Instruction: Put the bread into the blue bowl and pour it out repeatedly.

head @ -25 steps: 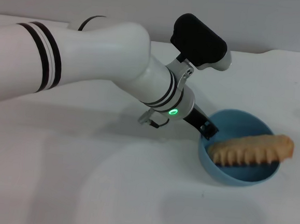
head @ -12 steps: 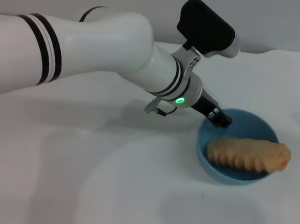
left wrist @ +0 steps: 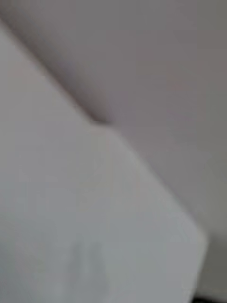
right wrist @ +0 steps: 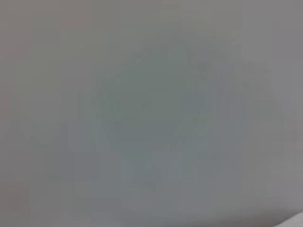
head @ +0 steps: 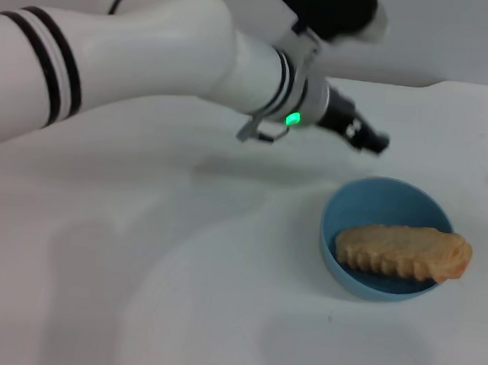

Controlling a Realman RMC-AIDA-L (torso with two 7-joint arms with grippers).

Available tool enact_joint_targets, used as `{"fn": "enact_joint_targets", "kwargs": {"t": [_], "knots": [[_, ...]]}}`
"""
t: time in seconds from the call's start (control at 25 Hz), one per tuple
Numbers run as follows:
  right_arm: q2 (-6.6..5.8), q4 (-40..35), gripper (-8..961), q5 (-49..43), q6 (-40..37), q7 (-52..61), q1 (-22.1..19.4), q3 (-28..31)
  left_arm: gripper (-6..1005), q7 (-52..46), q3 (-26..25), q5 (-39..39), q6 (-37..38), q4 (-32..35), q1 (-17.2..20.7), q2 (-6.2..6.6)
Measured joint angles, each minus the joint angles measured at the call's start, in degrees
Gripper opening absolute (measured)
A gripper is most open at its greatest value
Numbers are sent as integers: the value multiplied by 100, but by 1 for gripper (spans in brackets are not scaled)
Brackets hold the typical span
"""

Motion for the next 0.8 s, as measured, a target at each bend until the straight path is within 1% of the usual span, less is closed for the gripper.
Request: {"fn": "enact_joint_targets", "kwargs": {"t": [0.04, 0.12, 0.16, 0.2, 0.24, 0.36, 0.4, 0.44, 0.48, 0.52, 0.64, 0.68, 0.72, 0.76, 0.8], "knots": [[0, 0, 552, 0, 0, 0, 0, 0, 722, 6, -97, 70, -161, 49, 68, 4], [9, 205, 552, 76, 444, -508, -6, 0, 723, 57, -307, 190, -650, 154, 278, 8], [9, 205, 552, 76, 444, -508, -6, 0, 724, 57, -307, 190, -650, 154, 278, 8], [9, 303, 552, 125, 615, -710, -6, -2, 725, 174, -562, 223, -1264, 274, 559, 12], [11, 411, 552, 193, 765, -938, -4, -8, 734, 193, -608, 223, -1390, 293, 624, 11], [16, 880, 552, 713, 1207, -2075, 2, -4, 762, 223, -684, 224, -1920, 278, 825, 12], [7, 1151, 552, 1197, 1374, -2796, -2, 6, 772, 216, -684, 219, -2096, 237, 896, 8], [-2, 1302, 552, 1490, 1448, -3201, -16, 8, 781, 190, -670, 203, -2396, 151, 1012, -1], [-9, 1386, 552, 1690, 1492, -3480, -29, 11, 790, 190, -670, 203, -2396, 151, 1012, -1], [-9, 1386, 552, 1690, 1492, -3480, -29, 11, 800, 175, -654, 198, -2544, 103, 1061, -5], [-13, 1508, 552, 1939, 1739, -4014, -41, 13, 828, 93, -588, 188, -3056, -26, 1251, -29], [-15, 1600, 552, 1971, 1957, -4212, -21, 24, 837, -178, -357, 183, -3507, -69, 1426, -30], [-14, 1661, 552, 2049, 2006, -4326, -17, 52, 841, -178, -357, 183, -3507, -69, 1426, -30], [-14, 1661, 552, 2049, 2006, -4326, -17, 52, 845, -336, -183, 182, -3780, -97, 1519, -28], [-11, 1805, 552, 2263, 2033, -4569, -17, 124, 849, -437, -17, 182, -4064, -140, 1593, -27]]}}
